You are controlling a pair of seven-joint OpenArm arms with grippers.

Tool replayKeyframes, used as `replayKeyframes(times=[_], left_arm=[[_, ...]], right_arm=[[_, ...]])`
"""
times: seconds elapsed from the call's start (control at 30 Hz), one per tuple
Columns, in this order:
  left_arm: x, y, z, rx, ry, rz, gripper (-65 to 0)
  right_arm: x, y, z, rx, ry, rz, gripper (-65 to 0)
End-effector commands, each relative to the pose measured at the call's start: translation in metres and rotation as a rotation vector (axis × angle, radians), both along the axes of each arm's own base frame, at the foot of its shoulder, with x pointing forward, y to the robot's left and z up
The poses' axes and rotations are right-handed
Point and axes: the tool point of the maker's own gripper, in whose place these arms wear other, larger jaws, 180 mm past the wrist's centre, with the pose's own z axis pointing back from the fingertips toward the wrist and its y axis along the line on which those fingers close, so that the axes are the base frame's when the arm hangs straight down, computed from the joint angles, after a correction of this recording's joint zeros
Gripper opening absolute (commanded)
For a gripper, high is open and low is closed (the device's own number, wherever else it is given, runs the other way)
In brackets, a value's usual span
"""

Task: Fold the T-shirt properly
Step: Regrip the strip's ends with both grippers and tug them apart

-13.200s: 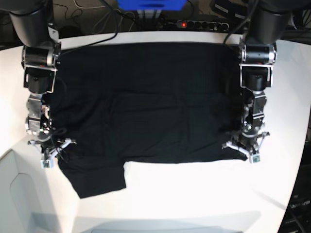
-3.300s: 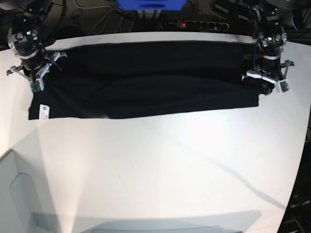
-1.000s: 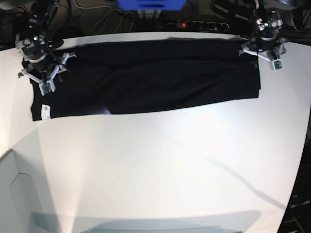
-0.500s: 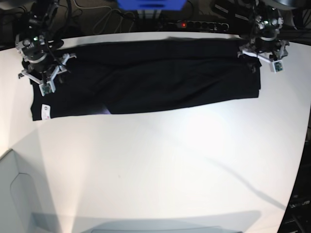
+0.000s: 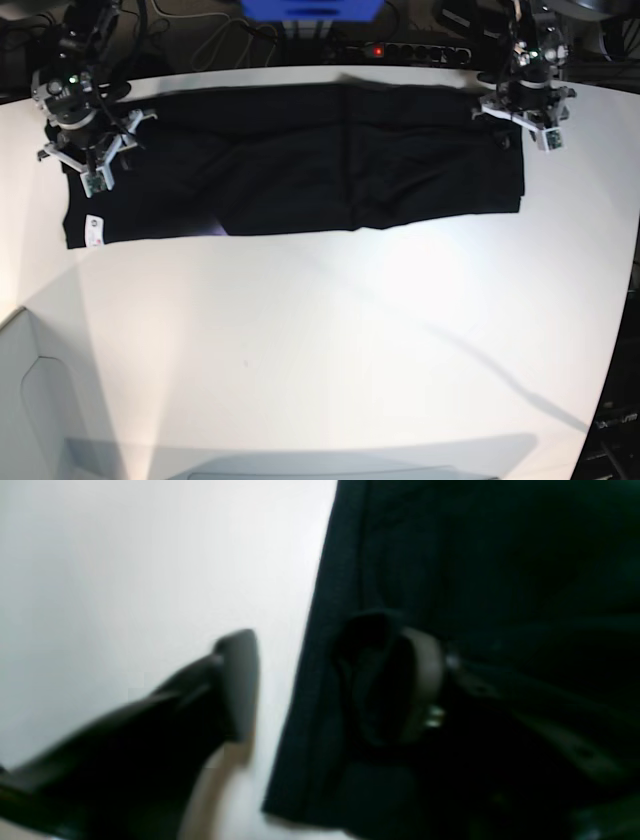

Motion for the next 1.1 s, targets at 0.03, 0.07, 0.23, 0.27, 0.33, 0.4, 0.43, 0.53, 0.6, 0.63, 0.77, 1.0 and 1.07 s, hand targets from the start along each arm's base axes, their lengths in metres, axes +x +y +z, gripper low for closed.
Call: replayKeyframes(times=[0.03,0.07,0.23,0.27,0.33,0.4,0.43,0.53,0.6,0.63,0.77,1.0,1.07], left_arm=[[-0.009,0.008,-0.010,0.012,0.061,0.020,-41.5],[-0.012,0.008,-0.013,0.010,0.071,0.024,-45.7],[-0.020,0.013,-0.022,0.010,0.103,0.036,-65.0],[-0.021,0.014,-0.024,0.009,0.108,0.038,-65.0],[-0.020,0.015,-0.022,0.012,0.102,0.039,-64.7],[-0.015,0.015,-0.014,0.019,0.080,0.035,-65.0],[-0.014,0.019,-0.009,0.027,0.065,0.044,-65.0],[-0.005,0.031,0.014,0.061,0.005,0.066,-65.0],[0.000,0.034,0.025,0.077,-0.026,0.069,-65.0],[0.004,0.035,0.032,0.084,-0.044,0.066,-65.0],[0.019,0.035,0.064,0.118,-0.126,0.053,-65.0],[0.030,0.024,0.085,0.126,-0.178,0.017,-65.0],[0.027,0.024,0.080,0.117,-0.168,0.025,-65.0]], right_arm=[[0.006,-0.001,0.009,-0.007,-0.034,0.019,-32.9],[0.006,-0.001,0.009,-0.007,-0.034,0.019,-32.9],[0.006,-0.001,0.009,-0.007,-0.034,0.019,-32.9],[0.006,-0.001,0.009,-0.007,-0.034,0.019,-32.9],[0.006,-0.001,0.009,-0.007,-0.033,0.018,-32.9],[0.006,-0.001,0.009,-0.007,-0.033,0.018,-32.9],[0.006,-0.001,0.009,-0.007,-0.033,0.018,-32.9],[0.006,-0.001,0.009,-0.007,-0.034,0.018,-32.9],[0.006,-0.001,0.009,-0.007,-0.034,0.018,-32.9],[0.006,-0.001,0.009,-0.007,-0.034,0.018,-32.9],[0.006,0.000,0.009,-0.004,-0.034,0.017,-32.9],[0.006,0.001,0.008,-0.002,-0.034,0.016,-32.9],[0.006,0.001,0.008,-0.002,-0.034,0.016,-32.9]])
